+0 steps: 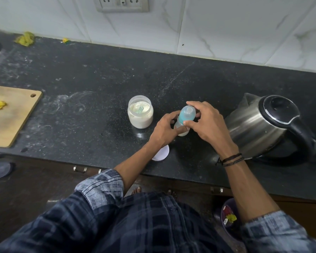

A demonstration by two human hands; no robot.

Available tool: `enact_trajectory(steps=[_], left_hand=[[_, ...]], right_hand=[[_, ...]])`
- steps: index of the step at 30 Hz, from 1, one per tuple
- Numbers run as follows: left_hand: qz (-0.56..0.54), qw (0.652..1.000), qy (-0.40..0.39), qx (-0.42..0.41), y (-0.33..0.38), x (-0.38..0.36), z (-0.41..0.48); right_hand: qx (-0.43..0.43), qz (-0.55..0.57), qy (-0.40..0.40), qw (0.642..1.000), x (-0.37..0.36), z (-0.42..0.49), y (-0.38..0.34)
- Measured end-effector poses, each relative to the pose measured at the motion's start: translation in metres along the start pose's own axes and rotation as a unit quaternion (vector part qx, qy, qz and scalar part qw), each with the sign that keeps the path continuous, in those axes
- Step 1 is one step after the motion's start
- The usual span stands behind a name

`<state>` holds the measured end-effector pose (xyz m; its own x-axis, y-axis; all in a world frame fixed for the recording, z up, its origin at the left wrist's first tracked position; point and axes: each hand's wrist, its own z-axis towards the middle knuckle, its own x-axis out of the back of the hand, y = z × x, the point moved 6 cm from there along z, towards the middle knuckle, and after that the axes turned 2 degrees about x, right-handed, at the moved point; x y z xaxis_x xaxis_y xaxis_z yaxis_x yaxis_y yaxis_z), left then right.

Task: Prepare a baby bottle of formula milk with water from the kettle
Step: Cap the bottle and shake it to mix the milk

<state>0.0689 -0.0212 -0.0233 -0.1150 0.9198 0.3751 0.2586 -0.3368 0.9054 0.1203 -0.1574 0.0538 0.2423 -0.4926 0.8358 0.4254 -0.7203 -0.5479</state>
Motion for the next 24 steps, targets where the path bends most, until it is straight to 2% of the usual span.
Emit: enact_trajectory(steps=[7, 24], left_hand=[[0.008, 1.000, -0.002, -0.001, -0.0006, -0.0006, 0.0009], [0.007, 1.000, -0.006, 0.001, 0.0016, 0.0005, 0.0005]], right_hand=[[-0.009, 0.025, -0.020, 0.999, -0.0039, 0.0038, 0.0062], [-0.015, 0.025, -0.006, 1.000, -0.0040, 0.0063, 0.0074]])
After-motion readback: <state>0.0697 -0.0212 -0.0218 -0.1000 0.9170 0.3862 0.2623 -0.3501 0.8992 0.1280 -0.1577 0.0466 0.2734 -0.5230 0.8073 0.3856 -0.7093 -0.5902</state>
